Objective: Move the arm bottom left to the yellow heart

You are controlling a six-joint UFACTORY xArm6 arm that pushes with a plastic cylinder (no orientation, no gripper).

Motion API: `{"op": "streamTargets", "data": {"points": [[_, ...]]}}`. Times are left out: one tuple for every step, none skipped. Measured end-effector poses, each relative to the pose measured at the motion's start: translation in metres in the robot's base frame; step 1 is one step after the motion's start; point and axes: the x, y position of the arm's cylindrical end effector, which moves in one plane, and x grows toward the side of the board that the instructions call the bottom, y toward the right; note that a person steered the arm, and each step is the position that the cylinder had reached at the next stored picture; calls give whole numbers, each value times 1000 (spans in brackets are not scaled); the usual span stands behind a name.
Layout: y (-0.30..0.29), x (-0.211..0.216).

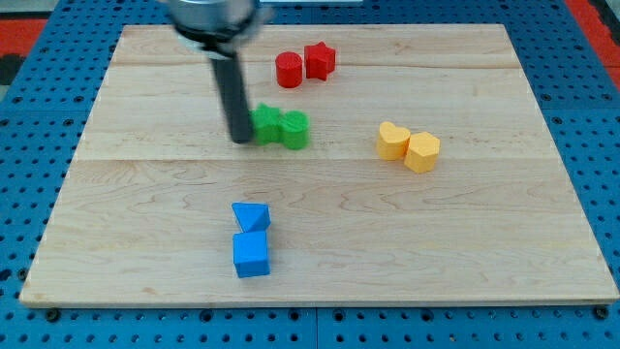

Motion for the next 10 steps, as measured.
{"op": "streamTargets", "data": {"points": [[-59, 22], [-38, 53], [21, 63], [29, 63], [33, 63], [36, 63], [36, 63], [37, 62], [38, 56], [45, 48]]}}
